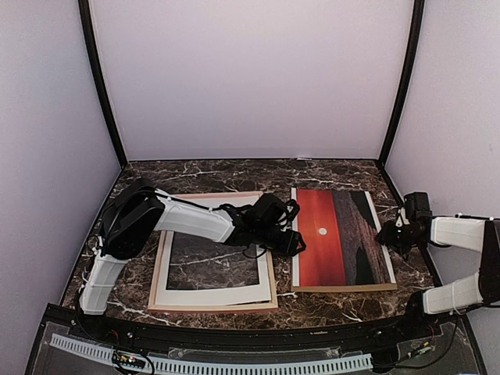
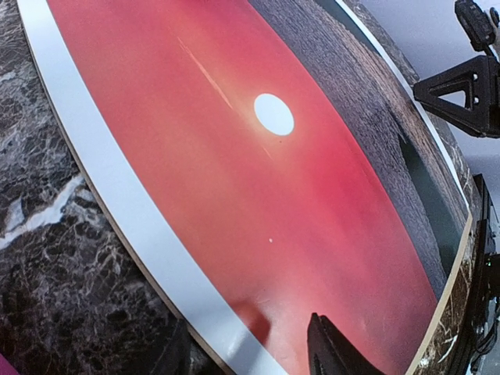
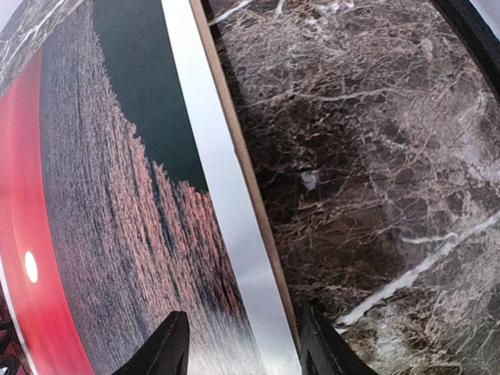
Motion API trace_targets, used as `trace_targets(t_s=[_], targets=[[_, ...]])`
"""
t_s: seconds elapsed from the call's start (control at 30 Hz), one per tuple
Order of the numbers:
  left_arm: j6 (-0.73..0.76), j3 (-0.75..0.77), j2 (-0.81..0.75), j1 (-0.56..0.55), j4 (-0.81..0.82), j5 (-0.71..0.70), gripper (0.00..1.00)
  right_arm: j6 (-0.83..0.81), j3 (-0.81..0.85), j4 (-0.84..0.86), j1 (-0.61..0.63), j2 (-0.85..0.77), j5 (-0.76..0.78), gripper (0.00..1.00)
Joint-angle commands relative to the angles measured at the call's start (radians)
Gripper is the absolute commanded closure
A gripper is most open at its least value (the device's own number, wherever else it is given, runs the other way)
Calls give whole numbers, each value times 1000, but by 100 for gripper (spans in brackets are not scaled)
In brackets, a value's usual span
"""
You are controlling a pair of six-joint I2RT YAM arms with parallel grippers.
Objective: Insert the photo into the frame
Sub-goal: Pick up the photo from the backboard.
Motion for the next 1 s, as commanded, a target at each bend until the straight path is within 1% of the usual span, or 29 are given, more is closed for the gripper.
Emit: trace_targets(t_s=[0.0,0.17,0.37,0.43,0.5,0.63,0.7,0.83,0.97], targets=[[-14,-34,-24,-24,99,149,49,14,1,44,22,5,-88,51],[-27,-51,-24,-24,168,207,51,26,-13,70,40,24,-97,55],[-35,-88,-37,-21,245,247,55,40,-43,125,41,55,-135,64],[-47,-119,-53,-17,292,258,56,40,-46,133,41,57,-137,65],[-74,-171,-69,-8,377,282,58,37,-41,129,41,63,-128,66],[-121,-244,-100,12,477,290,58,25,-22,90,41,57,-62,62],[-130,-269,-119,18,505,286,58,19,-12,68,41,45,-29,56],[-120,-262,-127,21,455,252,58,21,2,28,57,26,5,40],[-109,-251,-139,21,379,181,58,42,1,-1,88,-25,47,33]])
